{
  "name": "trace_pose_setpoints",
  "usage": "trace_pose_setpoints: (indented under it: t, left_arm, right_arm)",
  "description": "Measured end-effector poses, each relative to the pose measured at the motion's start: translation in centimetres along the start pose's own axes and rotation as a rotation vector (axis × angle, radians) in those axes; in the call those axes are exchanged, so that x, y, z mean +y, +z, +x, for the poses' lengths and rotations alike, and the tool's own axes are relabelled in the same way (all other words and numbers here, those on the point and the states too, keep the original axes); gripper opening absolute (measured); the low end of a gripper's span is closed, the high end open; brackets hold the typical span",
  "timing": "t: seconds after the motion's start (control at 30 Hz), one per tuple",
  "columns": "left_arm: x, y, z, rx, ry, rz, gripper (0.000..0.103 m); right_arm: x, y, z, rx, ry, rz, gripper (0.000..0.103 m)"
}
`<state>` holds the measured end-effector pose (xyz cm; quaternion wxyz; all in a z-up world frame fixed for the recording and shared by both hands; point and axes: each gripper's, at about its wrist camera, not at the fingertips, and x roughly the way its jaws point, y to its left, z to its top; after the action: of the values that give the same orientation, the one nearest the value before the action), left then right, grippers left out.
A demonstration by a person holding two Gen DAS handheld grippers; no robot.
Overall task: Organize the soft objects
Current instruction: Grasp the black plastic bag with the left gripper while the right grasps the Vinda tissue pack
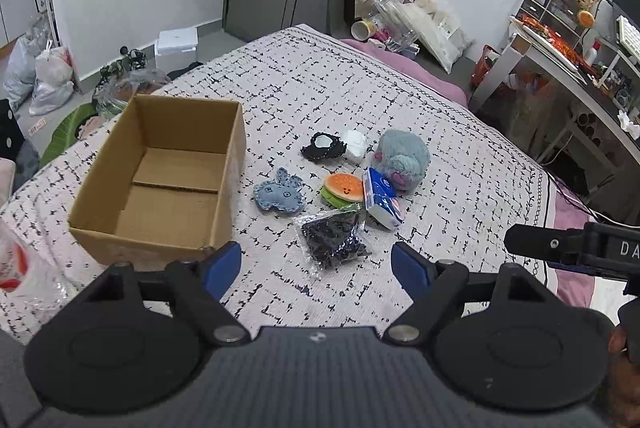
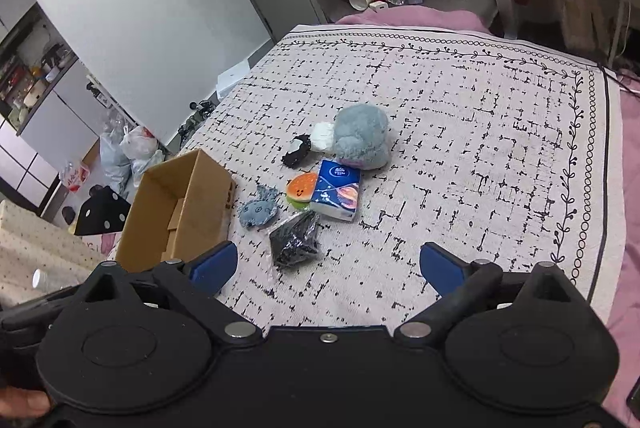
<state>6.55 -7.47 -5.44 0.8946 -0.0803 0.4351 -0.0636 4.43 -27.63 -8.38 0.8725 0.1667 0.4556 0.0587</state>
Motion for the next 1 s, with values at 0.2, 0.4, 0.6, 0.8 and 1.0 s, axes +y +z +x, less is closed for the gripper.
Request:
trace_pose_setpoints:
  t: [0.2, 0.4, 0.6, 0.8, 1.0]
  left_arm:
    - [0.1, 0.4, 2.5, 0.020, -0.004, -0.027, 0.076]
    - [0.6, 0.5, 5.4, 0.055, 0.019, -0.070, 0.062]
    - [1.0, 0.9, 8.4, 0.100, 0.020, -0.114, 0.058]
    - [1.4, 1.2, 11.1, 0.135, 0.026, -0.145, 0.058]
    - [1.6, 1.1, 13.6, 0.164, 0.020, -0.171, 0.058]
  right_arm:
    - [-0.9, 0.4, 2.6, 0.029, 0.004, 0.038, 0.090]
    - [-2.0, 0.8, 5.5, 0.054, 0.048, 0.103, 0.082]
    - [-2.0, 1.6, 8.2, 0.073, 0.063, 0.126, 0.082]
    - [-2.2, 2.3, 10.9, 0.088, 0.077, 0.157, 0.082]
    - [-2.8, 2.7, 13.0, 0.107, 0.081, 0.183, 0.082]
